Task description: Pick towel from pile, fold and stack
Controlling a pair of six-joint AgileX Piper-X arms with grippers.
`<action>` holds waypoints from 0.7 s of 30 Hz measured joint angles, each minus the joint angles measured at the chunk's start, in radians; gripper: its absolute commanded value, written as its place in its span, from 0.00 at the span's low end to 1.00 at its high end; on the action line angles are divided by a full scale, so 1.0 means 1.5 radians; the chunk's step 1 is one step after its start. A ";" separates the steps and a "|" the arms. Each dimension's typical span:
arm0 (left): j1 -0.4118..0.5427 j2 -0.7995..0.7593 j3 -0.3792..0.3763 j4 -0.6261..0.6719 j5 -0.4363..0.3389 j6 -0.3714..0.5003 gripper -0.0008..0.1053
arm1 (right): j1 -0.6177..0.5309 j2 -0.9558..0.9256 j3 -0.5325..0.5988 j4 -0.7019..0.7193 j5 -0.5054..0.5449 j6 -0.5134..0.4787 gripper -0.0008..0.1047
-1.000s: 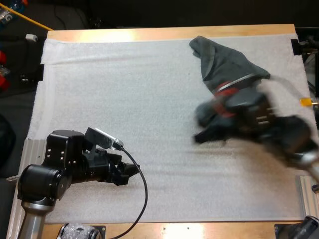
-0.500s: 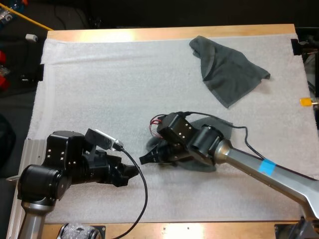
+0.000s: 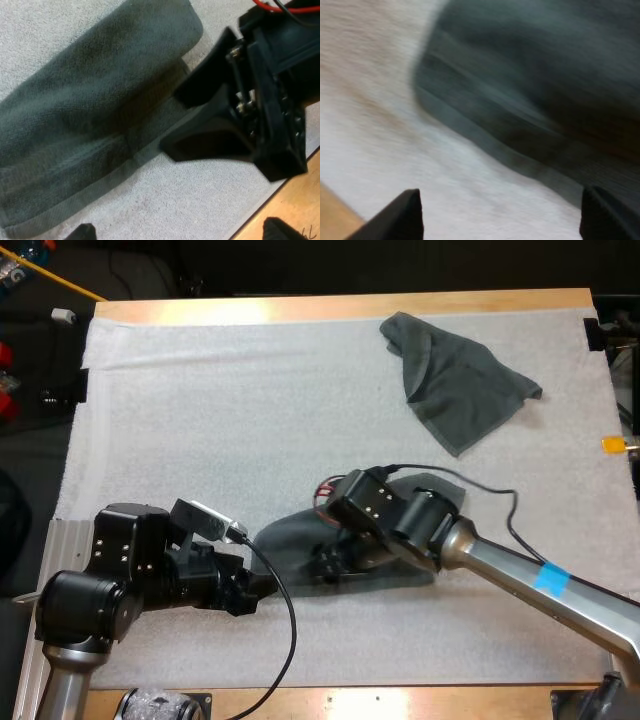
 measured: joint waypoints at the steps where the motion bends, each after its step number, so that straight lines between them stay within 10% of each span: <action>1: 0.000 0.000 0.000 0.000 -0.004 0.000 0.61 | -0.005 -0.003 0.000 0.017 0.012 -0.003 0.60; 13: 0.000 0.000 0.000 -0.006 -0.048 0.009 0.61 | -0.058 -0.009 0.010 0.155 0.080 -0.028 0.60; 21: 0.000 0.009 0.000 -0.018 -0.074 0.009 0.61 | -0.064 -0.081 0.144 0.134 0.110 -0.007 0.60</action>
